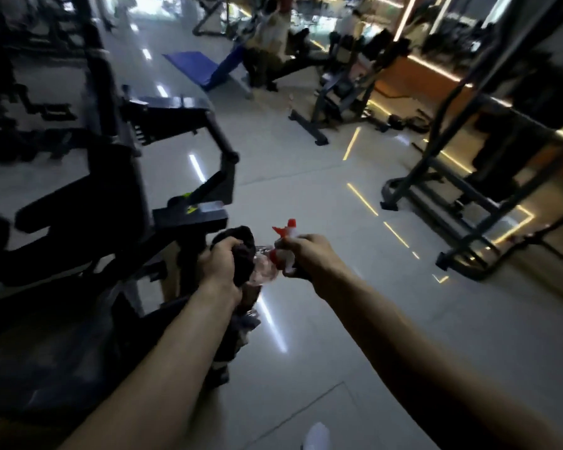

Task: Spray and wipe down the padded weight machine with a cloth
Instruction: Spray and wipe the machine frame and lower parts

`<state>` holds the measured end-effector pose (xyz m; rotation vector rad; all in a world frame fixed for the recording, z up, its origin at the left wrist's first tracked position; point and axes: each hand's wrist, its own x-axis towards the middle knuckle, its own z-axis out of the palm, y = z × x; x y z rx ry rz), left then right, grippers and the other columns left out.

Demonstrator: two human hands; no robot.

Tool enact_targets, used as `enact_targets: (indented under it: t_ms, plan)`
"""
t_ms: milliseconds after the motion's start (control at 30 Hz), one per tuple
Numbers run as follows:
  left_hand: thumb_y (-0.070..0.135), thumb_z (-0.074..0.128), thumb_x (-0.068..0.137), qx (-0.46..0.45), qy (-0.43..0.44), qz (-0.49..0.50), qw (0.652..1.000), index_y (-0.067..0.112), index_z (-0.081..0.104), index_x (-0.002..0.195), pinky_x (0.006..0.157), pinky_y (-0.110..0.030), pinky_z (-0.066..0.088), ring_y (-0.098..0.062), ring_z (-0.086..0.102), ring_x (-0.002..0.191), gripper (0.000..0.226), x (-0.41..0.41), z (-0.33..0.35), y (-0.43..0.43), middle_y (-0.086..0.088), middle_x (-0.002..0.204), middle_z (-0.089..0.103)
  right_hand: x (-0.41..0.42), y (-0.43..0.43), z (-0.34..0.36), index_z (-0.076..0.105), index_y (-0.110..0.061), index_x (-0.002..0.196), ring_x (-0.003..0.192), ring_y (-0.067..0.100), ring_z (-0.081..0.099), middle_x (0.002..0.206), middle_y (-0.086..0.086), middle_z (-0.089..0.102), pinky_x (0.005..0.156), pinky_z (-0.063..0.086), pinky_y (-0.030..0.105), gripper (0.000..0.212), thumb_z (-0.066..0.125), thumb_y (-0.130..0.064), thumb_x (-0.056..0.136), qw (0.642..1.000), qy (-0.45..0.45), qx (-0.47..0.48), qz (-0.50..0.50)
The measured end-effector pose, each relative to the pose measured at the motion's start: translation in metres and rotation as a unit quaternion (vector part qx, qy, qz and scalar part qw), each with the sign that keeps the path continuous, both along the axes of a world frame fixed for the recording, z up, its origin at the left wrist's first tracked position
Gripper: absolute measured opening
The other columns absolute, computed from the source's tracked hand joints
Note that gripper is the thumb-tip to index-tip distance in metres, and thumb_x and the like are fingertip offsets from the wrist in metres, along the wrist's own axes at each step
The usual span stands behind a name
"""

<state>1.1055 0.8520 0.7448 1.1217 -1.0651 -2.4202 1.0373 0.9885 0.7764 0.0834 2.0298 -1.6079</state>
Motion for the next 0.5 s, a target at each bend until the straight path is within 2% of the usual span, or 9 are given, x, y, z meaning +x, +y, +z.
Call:
enact_targets:
  t_ms: [67,133,200,267,333,400,467,500]
  plan:
    - [0.003,0.05,0.08,0.004,0.032,-0.074,0.997,0.019,0.047,0.046,0.036,-0.011,0.025,-0.007,0.028,0.033,0.038,-0.069,0.009,0.041,0.004,0.049,0.032,-0.048,0.054,0.02,0.072,0.006,0.095,0.066,0.021,0.067,0.084,0.013,0.071,0.06,0.057,0.031,0.019,0.076,-0.011,0.087,0.999,0.041,-0.002,-0.032]
    - [-0.004,0.043,0.081,0.008,0.054,-0.111,0.992,0.024,0.042,0.056,0.034,-0.01,0.017,-0.004,0.019,0.035,0.038,-0.115,0.011,0.069,0.006,0.057,0.024,-0.079,0.088,0.032,0.072,0.007,0.093,0.062,0.022,0.063,0.076,0.016,0.066,0.06,0.054,0.033,0.021,0.077,-0.013,0.087,0.997,0.063,-0.013,-0.048]
    - [-0.004,0.048,0.084,0.006,0.045,-0.138,0.989,0.024,0.05,0.065,0.034,-0.013,0.019,-0.006,0.023,0.038,0.033,-0.172,0.009,0.11,0.004,0.061,0.028,-0.12,0.132,0.041,0.07,0.012,0.1,0.063,0.025,0.06,0.073,0.017,0.062,0.062,0.049,0.035,0.03,0.079,-0.013,0.088,0.995,0.068,-0.032,-0.072]
    - [0.002,0.061,0.088,0.01,0.019,-0.152,0.988,0.015,0.067,0.077,0.036,-0.015,0.028,-0.009,0.037,0.043,0.017,-0.21,0.011,0.14,0.0,0.06,0.045,-0.15,0.16,0.043,0.066,0.015,0.107,0.071,0.029,0.057,0.077,0.018,0.058,0.069,0.044,0.041,0.038,0.08,-0.014,0.088,0.992,0.064,-0.05,-0.096]
    - [0.008,0.07,0.087,0.021,0.001,-0.147,0.989,0.008,0.071,0.086,0.039,-0.017,0.033,-0.012,0.045,0.047,0.002,-0.251,0.011,0.166,-0.003,0.063,0.054,-0.188,0.185,0.04,0.067,0.005,0.1,0.075,0.032,0.051,0.077,0.019,0.054,0.069,0.04,0.041,0.026,0.08,-0.014,0.088,0.991,0.051,-0.063,-0.111]
    - [0.011,0.072,0.087,0.021,-0.011,-0.154,0.988,0.007,0.072,0.089,0.04,-0.018,0.034,-0.013,0.047,0.048,0.004,-0.286,0.009,0.177,-0.004,0.065,0.056,-0.228,0.199,0.032,0.064,-0.002,0.098,0.077,0.033,0.049,0.08,0.019,0.051,0.068,0.044,0.04,0.021,0.08,-0.011,0.088,0.988,0.025,-0.081,-0.127]
    - [0.013,0.074,0.086,0.01,-0.027,-0.141,0.99,0.01,0.074,0.089,0.045,-0.021,0.035,-0.015,0.047,0.054,0.005,-0.323,0.005,0.171,-0.006,0.071,0.058,-0.272,0.2,0.022,0.066,0.001,0.1,0.076,0.033,0.052,0.083,0.02,0.05,0.073,0.053,0.042,0.022,0.081,-0.009,0.087,0.987,0.0,-0.099,-0.13]
    - [0.014,0.074,0.085,0.005,-0.032,-0.135,0.99,0.011,0.075,0.089,0.046,-0.021,0.034,-0.016,0.045,0.057,0.005,-0.34,0.002,0.165,-0.006,0.074,0.058,-0.292,0.196,0.019,0.065,0.001,0.1,0.075,0.032,0.051,0.084,0.02,0.047,0.07,0.054,0.04,0.022,0.08,-0.009,0.088,0.986,-0.01,-0.11,-0.124]
